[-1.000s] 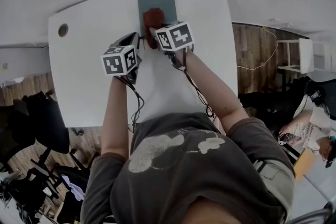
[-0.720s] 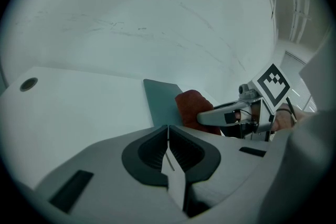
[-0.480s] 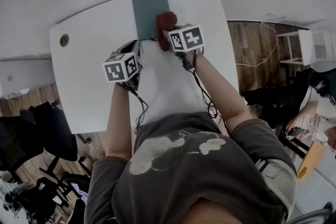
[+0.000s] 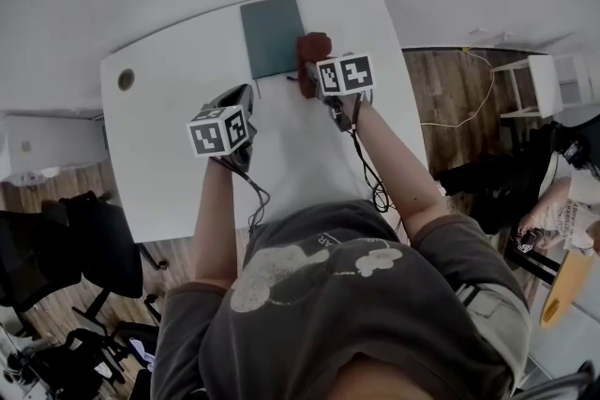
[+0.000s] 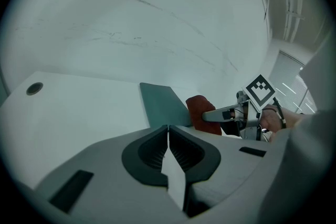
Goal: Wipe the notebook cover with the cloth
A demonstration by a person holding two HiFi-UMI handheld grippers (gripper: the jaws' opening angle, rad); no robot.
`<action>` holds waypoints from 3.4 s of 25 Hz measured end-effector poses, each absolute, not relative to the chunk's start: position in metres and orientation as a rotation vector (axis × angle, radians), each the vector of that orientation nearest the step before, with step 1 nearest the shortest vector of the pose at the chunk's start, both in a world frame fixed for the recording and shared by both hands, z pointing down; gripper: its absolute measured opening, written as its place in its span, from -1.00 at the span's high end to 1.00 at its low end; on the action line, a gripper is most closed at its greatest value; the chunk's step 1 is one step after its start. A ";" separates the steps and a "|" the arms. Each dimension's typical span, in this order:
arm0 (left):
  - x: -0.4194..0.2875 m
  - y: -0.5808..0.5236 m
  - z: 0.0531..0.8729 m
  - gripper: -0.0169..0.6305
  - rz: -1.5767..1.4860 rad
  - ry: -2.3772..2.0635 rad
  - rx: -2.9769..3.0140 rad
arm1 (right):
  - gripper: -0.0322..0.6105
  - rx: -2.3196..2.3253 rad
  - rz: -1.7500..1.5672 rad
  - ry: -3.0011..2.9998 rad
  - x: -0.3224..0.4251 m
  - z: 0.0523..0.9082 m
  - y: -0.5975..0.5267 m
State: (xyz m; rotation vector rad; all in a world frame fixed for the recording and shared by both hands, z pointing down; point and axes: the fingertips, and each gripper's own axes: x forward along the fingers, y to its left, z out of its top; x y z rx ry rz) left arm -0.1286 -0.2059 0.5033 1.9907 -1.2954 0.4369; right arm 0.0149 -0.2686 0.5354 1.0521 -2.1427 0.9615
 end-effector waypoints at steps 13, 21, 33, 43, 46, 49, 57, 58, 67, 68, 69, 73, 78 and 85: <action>-0.130 -0.151 0.475 0.92 0.429 -1.278 2.066 | 0.66 1.117 0.930 -2.203 0.013 0.494 -0.218; -0.132 -0.106 0.465 0.92 0.426 -1.264 2.097 | 0.65 1.116 0.900 -2.239 0.003 0.476 -0.171; -0.136 -0.022 0.449 0.92 0.382 -1.248 2.136 | 0.66 1.150 0.911 -2.263 -0.003 0.461 -0.076; -0.145 0.035 0.434 0.92 0.334 -1.220 2.202 | 0.66 1.180 0.909 -2.306 -0.015 0.451 -0.004; -0.155 0.045 0.429 0.92 0.320 -1.224 2.210 | 0.66 1.198 0.906 -2.299 -0.014 0.450 0.014; -0.165 0.051 0.422 0.92 0.314 -1.248 2.215 | 0.66 1.221 0.898 -2.291 -0.010 0.447 0.028; -0.166 0.078 0.426 0.92 0.300 -1.249 2.202 | 0.66 1.198 0.874 -2.298 -0.013 0.445 0.050; -0.165 0.080 0.426 0.92 0.300 -1.252 2.200 | 0.66 1.191 0.870 -2.308 -0.013 0.443 0.050; -0.152 0.095 0.416 0.92 0.285 -1.299 2.186 | 0.66 1.136 0.862 -2.338 -0.002 0.442 0.066; -0.148 0.098 0.416 0.92 0.282 -1.301 2.186 | 0.66 1.131 0.858 -2.339 0.002 0.442 0.070; -0.143 0.102 0.415 0.92 0.280 -1.303 2.187 | 0.66 1.128 0.854 -2.340 0.006 0.442 0.073; -0.131 0.111 0.415 0.92 0.276 -1.312 2.187 | 0.66 1.117 0.840 -2.351 0.018 0.439 0.085; -0.124 0.121 0.413 0.92 0.276 -1.328 2.183 | 0.66 1.114 0.817 -2.371 0.027 0.434 0.094; -0.129 0.129 0.416 0.92 0.274 -1.331 2.170 | 0.66 1.099 0.824 -2.378 0.020 0.436 0.100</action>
